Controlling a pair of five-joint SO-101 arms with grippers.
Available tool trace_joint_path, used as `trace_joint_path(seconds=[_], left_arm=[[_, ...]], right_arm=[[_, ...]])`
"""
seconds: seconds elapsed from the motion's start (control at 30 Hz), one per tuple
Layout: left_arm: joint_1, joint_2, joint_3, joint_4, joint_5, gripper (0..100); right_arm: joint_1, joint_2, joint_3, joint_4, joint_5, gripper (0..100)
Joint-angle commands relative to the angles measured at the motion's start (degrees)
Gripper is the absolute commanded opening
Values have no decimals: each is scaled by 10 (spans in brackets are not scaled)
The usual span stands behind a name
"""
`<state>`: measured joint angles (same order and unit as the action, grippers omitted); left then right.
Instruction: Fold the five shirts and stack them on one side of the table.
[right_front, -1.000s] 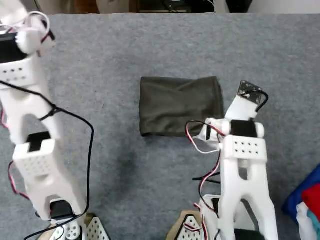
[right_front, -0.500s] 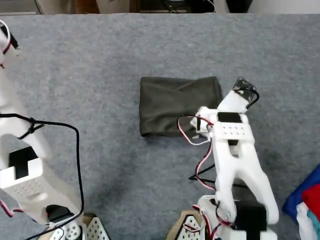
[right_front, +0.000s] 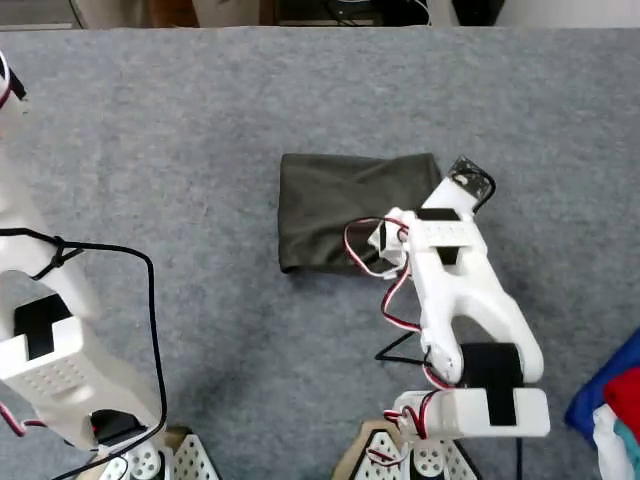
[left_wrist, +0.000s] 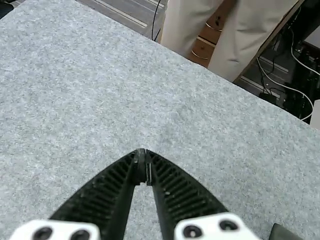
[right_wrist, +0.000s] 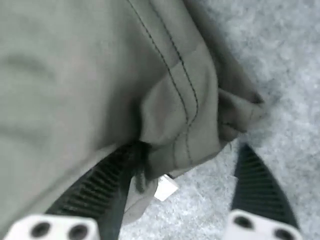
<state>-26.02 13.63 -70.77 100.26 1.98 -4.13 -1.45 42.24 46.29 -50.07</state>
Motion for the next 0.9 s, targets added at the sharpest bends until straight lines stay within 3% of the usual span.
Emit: trace_joint_path(seconds=[0.0,0.13,0.47,0.87], left_arm=[[-7,-25,1,5,-3,19],[-7,-25,1,5,-4,19],[-33,-21,1,5,-4,19],[-42,-22,1,5,-28,19]], right_arm=[[-7,6,-24,-6,2,156],[-7,6,-24,-7,2,4],[17,-2,-31,-2,5,5],[258,-255,-103,123,144,4]])
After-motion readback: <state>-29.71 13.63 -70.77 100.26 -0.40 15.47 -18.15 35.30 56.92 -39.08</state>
